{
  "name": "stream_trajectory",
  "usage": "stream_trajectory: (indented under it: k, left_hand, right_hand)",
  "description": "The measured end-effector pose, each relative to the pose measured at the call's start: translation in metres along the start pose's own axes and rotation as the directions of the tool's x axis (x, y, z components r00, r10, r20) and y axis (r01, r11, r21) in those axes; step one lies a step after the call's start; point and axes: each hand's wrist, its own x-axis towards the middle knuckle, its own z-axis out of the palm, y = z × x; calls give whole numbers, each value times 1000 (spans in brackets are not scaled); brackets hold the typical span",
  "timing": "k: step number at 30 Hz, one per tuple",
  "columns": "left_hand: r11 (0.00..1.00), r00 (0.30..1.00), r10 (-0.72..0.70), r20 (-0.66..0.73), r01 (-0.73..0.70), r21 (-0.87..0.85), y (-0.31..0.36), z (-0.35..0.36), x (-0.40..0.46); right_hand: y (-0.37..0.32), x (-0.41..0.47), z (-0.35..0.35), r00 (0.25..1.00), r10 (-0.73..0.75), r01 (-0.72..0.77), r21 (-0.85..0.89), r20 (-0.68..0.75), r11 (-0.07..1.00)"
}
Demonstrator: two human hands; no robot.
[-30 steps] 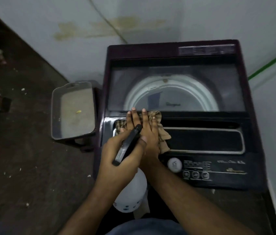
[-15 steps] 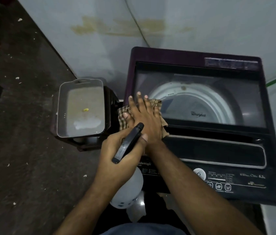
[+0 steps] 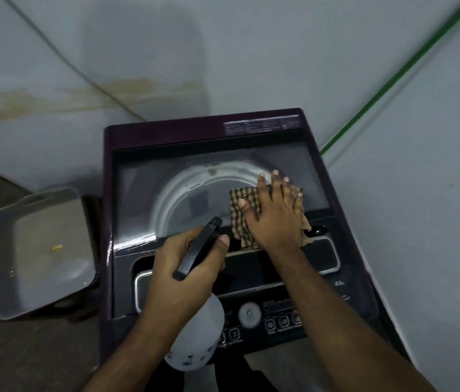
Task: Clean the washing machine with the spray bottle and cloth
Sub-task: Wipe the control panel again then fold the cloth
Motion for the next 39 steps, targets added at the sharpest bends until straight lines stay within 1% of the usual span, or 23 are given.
stream_trajectory:
  k: [2,5,8,11,14,17,20,22,26,32,34,36,39]
  left_hand:
    - [1000,1000,-15,21,15,2,7,22,9]
    - [1000,998,7,68,-8,8,20,59,24]
    - [1000,996,17,83,-19,20,28,84,32]
    - [1000,998,-4,59,3,12,33,99,40]
    - [1000,999,3,45,-4,18,37,100,48]
    - [1000,1000,-2,13,2,-6,39,90,61]
    - [998,995,-50,-84,46,-49,37,78,83]
    - [997,991,-64,-115,59,-52,37,71,98]
    - [999,994,-21,-108,18,-28,43,46,131]
    - [1000,993,11,-115,-14,-25,37,-11,142]
    - [1000,992,15,-122,-16,-7,28,-37,138]
    - [999,990,30,-136,-25,34,15,-66,132]
    - [999,980,-27,-199,32,20,-10,-109,122]
  right_hand:
    - [27,8,-5,998,49,-49,-3,-26,999]
    - [60,18,-10,992,112,-111,5,-64,994]
    - [68,28,-10,979,182,-181,16,-96,983]
    - [68,47,-10,962,238,-236,32,-132,971]
    - [63,75,-12,957,270,-268,37,-110,963]
    - [49,109,-12,956,281,-279,32,-84,960]
    - [26,139,-13,957,281,-280,26,-69,960]
    - [13,154,-12,954,295,-294,26,-62,956]
    - [-15,175,-10,931,359,-358,38,-67,933]
    - [-59,195,-6,919,391,-390,25,-57,920]
    - [-83,200,0,926,372,-372,13,-59,928]
    - [-119,200,9,944,321,-321,11,-71,947]
    - [-181,183,25,977,201,-202,-10,-66,979]
